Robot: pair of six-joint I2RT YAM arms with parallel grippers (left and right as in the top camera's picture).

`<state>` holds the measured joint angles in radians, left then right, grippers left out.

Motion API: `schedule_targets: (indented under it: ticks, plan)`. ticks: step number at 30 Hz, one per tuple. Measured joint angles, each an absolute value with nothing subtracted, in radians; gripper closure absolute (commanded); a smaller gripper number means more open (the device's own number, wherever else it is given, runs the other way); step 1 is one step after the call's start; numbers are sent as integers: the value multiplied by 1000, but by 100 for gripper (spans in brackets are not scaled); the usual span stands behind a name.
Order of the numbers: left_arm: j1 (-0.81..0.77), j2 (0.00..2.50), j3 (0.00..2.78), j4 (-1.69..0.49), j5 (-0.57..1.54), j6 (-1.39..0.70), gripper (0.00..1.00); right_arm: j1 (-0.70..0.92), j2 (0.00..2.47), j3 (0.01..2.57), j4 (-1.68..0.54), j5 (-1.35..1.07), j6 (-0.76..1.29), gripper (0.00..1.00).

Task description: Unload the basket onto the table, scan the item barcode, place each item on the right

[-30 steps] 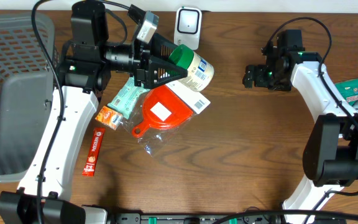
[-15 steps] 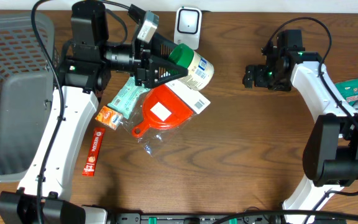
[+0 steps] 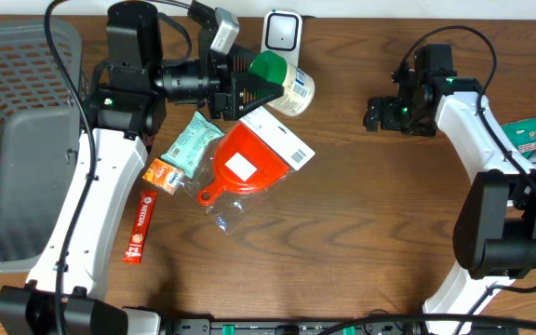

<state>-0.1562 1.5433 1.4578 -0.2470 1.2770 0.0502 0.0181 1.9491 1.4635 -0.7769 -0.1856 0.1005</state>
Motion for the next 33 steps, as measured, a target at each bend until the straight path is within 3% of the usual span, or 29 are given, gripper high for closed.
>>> schedule_targets:
  ticks: [18, 33]
  plan:
    - [-156, 1738, 1457, -245, 1101, 38, 92, 19, 1949, 1464, -777, -205, 101, 1]
    - [-158, 1857, 1457, -84, 989, -253, 93, 18, 1949, 1464, -757, -288, 147, 1]
